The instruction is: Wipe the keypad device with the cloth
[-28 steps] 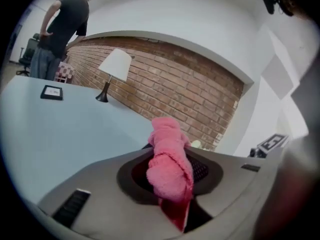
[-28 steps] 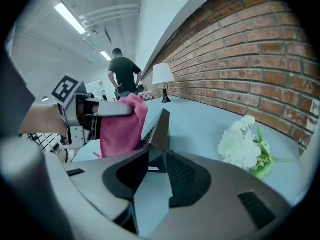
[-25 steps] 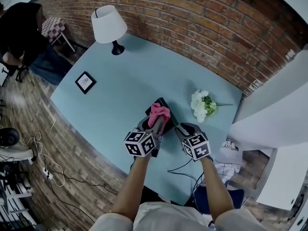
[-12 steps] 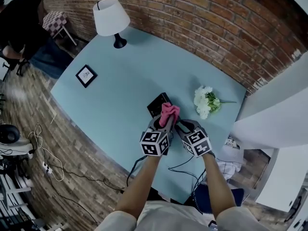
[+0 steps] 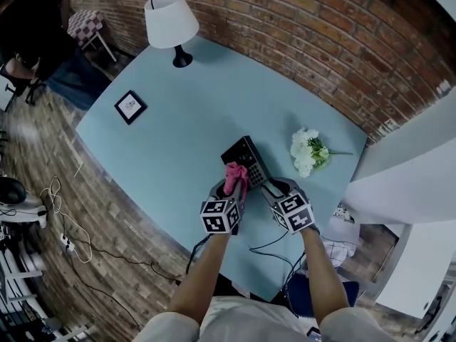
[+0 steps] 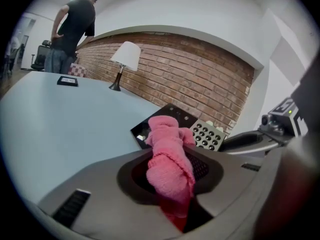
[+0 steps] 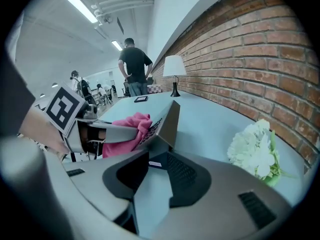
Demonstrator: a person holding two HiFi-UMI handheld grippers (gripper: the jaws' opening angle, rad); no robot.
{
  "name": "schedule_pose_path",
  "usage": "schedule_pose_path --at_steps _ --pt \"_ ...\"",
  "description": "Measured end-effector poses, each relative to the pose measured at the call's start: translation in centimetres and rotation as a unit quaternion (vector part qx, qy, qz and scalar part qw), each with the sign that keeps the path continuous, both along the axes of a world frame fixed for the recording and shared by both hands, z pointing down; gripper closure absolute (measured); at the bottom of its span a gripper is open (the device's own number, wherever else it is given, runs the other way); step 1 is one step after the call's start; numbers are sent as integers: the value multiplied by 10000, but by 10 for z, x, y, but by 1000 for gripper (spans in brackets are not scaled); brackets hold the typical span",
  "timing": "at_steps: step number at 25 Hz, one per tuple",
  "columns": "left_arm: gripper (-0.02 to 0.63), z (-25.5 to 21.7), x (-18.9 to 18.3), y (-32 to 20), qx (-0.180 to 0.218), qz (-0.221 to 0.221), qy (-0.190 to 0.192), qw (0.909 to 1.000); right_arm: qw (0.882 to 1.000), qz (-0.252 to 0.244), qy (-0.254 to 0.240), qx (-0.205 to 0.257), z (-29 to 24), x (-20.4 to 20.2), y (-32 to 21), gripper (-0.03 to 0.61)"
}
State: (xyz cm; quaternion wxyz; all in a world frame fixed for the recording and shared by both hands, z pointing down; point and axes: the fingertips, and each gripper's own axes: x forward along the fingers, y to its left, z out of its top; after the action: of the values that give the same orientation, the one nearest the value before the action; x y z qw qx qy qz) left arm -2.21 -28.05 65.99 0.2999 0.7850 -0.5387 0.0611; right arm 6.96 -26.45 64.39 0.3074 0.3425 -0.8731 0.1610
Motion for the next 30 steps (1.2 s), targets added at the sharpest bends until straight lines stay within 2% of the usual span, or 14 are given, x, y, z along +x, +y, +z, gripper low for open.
schedule_pose_path --at_steps 4,7,12,17,20,25,27,30 --pt "465 13 -12 5 -200 -35 -74 9998 10000 -41 60 -41 3 -4 2 440" --pt "465 20 -15 7 -307 2 -251 9992 9999 130 58 -90 6 -5 3 440" --pt "465 29 -26 18 -606 457 -798 9939 9979 561 241 -218 8 -2 9 440" --pt "465 15 -48 27 -360 775 -682 9940 9891 1406 366 -237 -1 13 16 440" --pt "463 6 -64 26 -184 906 -636 9937 9827 1822 333 -99 -12 19 23 442" --pt "462 -12 -79 32 151 1254 -876 9881 9778 2082 -80 242 -43 15 44 462" --pt "462 -23 -84 35 312 1369 -982 9852 9749 2177 -382 279 -56 11 48 537" --pt "462 -40 -90 47 495 1383 -1077 9833 9781 1960 -500 491 -76 3 56 566"
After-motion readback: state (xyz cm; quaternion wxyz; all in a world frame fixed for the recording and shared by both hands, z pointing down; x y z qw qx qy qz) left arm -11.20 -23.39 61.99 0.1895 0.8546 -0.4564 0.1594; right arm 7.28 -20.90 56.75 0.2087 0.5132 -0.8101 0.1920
